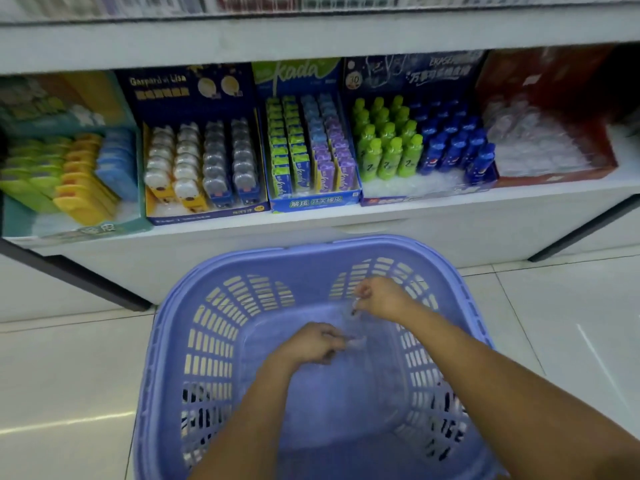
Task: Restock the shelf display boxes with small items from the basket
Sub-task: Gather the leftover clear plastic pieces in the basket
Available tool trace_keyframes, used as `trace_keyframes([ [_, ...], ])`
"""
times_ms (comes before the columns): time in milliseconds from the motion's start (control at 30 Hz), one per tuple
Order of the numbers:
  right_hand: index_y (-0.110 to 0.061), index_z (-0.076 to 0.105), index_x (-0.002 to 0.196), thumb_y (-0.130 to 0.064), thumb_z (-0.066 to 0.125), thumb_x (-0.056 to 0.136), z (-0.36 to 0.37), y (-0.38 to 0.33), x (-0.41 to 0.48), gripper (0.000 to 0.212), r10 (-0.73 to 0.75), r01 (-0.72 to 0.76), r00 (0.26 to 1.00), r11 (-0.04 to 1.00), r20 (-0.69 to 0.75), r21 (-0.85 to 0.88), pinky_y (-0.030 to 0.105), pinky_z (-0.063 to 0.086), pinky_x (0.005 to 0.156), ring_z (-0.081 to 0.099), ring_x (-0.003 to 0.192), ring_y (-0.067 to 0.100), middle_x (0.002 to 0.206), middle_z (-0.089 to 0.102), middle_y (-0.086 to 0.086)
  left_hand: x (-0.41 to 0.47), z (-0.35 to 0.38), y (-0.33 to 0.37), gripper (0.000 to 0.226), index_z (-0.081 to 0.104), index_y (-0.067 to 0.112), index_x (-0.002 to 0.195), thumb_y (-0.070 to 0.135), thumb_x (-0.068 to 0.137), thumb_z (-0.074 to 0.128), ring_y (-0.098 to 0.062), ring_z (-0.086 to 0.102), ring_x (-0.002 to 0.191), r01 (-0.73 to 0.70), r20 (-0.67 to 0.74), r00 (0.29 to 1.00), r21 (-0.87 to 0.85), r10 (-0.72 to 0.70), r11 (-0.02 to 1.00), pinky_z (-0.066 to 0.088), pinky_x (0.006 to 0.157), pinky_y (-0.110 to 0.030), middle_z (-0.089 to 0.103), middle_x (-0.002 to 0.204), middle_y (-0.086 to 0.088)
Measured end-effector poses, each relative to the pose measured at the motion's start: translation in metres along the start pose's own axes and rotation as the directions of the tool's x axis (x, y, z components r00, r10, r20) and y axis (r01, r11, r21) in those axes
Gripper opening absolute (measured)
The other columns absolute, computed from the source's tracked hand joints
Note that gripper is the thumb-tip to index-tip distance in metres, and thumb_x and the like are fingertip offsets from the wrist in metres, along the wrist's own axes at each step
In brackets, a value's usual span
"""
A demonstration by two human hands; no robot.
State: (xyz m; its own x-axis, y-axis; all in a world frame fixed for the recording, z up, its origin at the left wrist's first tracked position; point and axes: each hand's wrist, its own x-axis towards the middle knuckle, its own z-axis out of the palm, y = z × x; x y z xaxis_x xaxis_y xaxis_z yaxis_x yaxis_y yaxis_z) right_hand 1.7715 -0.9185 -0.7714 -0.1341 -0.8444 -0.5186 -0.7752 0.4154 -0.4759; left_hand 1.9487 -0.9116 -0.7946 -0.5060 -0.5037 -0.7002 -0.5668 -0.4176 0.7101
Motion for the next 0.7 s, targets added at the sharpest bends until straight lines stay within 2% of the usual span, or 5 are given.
trace_keyframes([
  [100, -0.006, 0.065, 0.11, -0.008, 0.057, 0.089, -0.039, -0.013, -0.026, 0.022, -0.054, 0.022, 0.997, 0.884, 0.054, 0.467, 0.021, 0.047, 0.054, 0.057, 0.054, 0.013, 0.079, 0.062, 0.003, -0.024, -0.01, 0.019, 0.012, 0.057, 0.011, 0.082, 0.011, 0.093, 0.052, -0.01, 0.05, 0.053, 0.076, 0.084, 0.995, -0.325, -0.051, 0.943, 0.052, 0.062, -0.024, 0.052, 0.062, -0.001],
  [200, -0.013, 0.065, 0.11, -0.002, 0.045, 0.093, -0.083, -0.021, -0.054, 0.028, -0.242, 0.037, 0.964, 0.536, 0.111, 0.843, 0.017, 0.05, 0.053, 0.059, 0.054, 0.012, 0.083, 0.063, 0.006, -0.046, -0.017, 0.049, 0.021, 0.054, 0.01, 0.076, 0.016, 0.094, 0.045, -0.014, 0.057, 0.053, 0.042, 0.09, 0.996, -0.527, 0.007, 0.849, 0.057, 0.069, -0.033, 0.058, 0.065, -0.008],
  [267, -0.01, 0.063, 0.111, 0.002, 0.041, 0.092, -0.11, -0.023, -0.07, 0.032, -0.346, 0.062, 0.937, 0.301, 0.049, 0.952, 0.019, 0.055, 0.059, 0.065, 0.061, 0.015, 0.086, 0.065, 0.01, -0.061, -0.017, 0.076, 0.02, 0.054, 0.009, 0.08, 0.017, 0.094, 0.042, -0.015, 0.057, 0.051, -0.039, 0.085, 0.99, -0.59, 0.11, 0.807, 0.059, 0.066, -0.032, 0.059, 0.066, -0.01],
  [367, -0.009, 0.06, 0.116, -0.005, 0.048, 0.087, -0.14, -0.021, -0.091, 0.031, -0.436, 0.145, 0.896, 0.113, -0.082, 0.983, 0.021, 0.056, 0.068, 0.068, 0.071, 0.017, 0.083, 0.068, 0.005, -0.078, -0.012, 0.116, 0.021, 0.056, 0.006, 0.091, 0.019, 0.093, 0.039, -0.012, 0.055, 0.052, -0.165, 0.076, 0.963, -0.585, 0.257, 0.794, 0.057, 0.063, -0.029, 0.059, 0.065, -0.007],
  [700, -0.01, 0.058, 0.115, -0.007, 0.06, 0.086, -0.199, 0.01, -0.114, 0.029, -0.173, 0.48, 0.873, 0.141, -0.456, 0.866, 0.016, 0.051, 0.06, 0.063, 0.061, 0.011, 0.077, 0.062, 0.004, -0.06, 0.037, 0.211, 0.039, 0.059, 0.011, 0.082, 0.042, 0.097, 0.04, -0.007, 0.038, 0.04, -0.45, -0.209, 0.888, -0.57, 0.408, 0.688, 0.044, 0.042, -0.02, 0.044, 0.049, 0.003],
])
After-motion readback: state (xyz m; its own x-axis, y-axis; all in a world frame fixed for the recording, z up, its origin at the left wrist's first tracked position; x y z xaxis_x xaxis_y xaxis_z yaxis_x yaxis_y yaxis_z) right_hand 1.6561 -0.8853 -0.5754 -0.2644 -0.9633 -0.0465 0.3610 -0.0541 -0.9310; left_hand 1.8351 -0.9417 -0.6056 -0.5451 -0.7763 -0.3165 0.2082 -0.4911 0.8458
